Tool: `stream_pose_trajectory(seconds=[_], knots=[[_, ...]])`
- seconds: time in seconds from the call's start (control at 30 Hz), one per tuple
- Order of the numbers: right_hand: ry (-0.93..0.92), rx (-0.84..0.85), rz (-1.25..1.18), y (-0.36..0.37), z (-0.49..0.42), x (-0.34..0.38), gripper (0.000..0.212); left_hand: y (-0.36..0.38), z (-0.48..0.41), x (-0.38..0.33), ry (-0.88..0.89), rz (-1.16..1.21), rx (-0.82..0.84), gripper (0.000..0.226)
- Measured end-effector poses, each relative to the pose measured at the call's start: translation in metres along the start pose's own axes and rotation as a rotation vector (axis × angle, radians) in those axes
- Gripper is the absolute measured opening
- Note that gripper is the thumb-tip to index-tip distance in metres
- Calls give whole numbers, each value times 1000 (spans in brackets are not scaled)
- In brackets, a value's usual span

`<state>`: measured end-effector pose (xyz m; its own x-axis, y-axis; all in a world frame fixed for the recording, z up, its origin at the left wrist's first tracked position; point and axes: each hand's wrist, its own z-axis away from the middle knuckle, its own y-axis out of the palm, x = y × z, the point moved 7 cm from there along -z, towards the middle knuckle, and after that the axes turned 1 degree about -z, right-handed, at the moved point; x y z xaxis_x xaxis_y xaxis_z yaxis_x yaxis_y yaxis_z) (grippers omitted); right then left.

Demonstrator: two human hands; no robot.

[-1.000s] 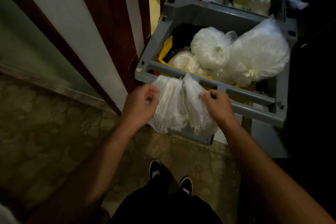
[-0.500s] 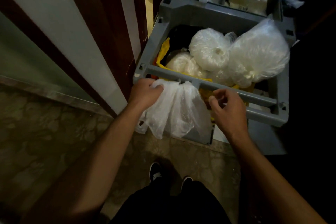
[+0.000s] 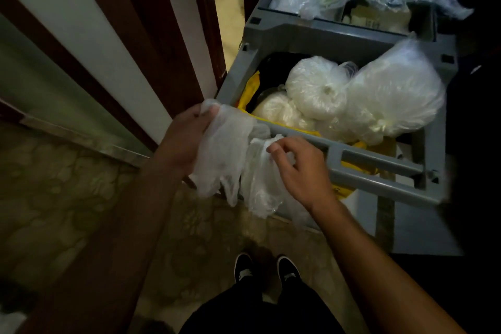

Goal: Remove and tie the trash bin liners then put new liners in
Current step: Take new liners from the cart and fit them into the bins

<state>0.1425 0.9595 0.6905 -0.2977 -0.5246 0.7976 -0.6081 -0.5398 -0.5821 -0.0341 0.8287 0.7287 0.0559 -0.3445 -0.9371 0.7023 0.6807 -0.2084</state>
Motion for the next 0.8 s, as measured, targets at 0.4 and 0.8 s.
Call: stream_pose_trajectory(seconds=[0.4, 0.8], knots=[[242, 707, -368, 108, 34, 41, 43, 27, 145, 87, 43, -741, -31, 39], [-346, 1584, 429, 215, 257, 16, 39, 37, 462, 387, -921, -23, -488, 15]])
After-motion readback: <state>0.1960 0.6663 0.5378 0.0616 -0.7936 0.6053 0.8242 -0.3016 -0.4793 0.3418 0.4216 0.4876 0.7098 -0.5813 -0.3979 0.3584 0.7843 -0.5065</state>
